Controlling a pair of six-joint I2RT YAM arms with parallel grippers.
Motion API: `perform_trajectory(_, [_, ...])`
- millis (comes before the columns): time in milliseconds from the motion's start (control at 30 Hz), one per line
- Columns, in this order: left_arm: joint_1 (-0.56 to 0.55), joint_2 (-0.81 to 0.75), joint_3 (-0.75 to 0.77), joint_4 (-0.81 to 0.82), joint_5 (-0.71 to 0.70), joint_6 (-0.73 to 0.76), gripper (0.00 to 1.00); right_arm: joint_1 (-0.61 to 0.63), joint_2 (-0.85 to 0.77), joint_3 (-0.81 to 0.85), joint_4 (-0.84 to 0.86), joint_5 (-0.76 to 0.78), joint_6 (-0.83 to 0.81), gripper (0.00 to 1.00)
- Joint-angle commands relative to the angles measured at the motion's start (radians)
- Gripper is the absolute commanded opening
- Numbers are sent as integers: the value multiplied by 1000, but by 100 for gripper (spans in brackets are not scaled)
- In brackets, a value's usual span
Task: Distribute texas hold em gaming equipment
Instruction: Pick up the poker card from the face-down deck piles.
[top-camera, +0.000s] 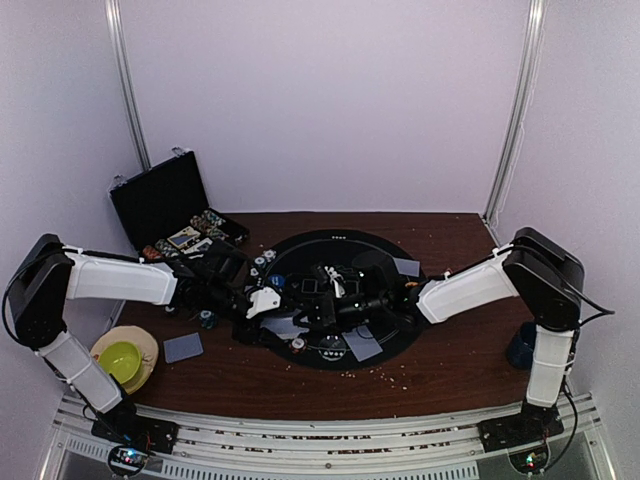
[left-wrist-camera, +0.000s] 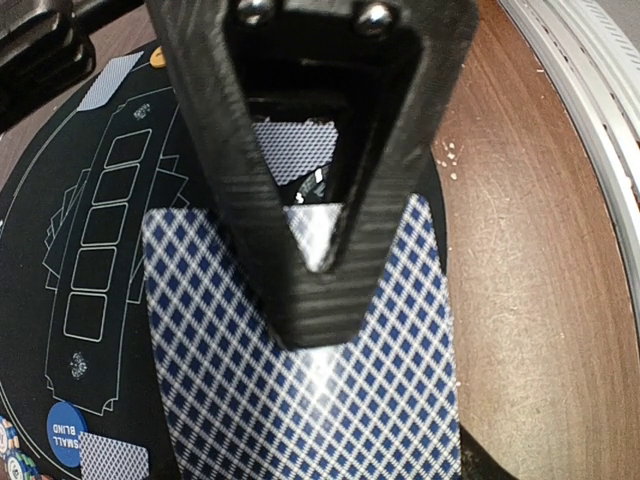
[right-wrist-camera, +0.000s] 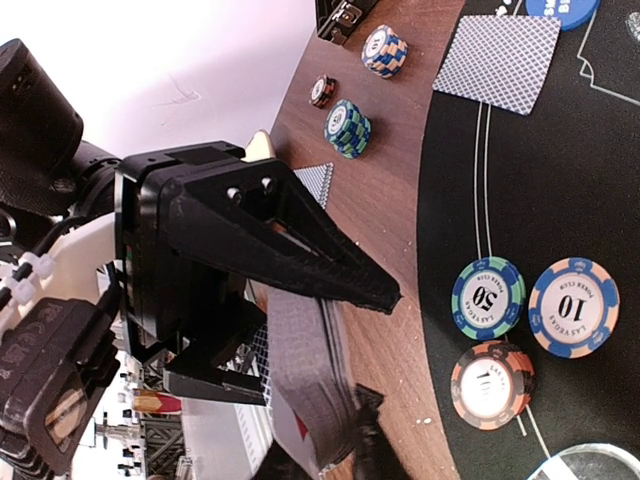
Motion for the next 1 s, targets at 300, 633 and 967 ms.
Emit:
perform_trajectory(300, [11, 14, 10, 1, -17, 5, 52, -5, -49, -12, 4, -2, -25, 19])
perform_trajectory(633, [11, 20, 11, 1, -20, 6, 52, -4, -64, -16, -21, 4, -41, 1])
perform_trajectory(967, [11, 23, 14, 1, -25, 3, 52, -8, -119, -42, -74, 27, -68, 0])
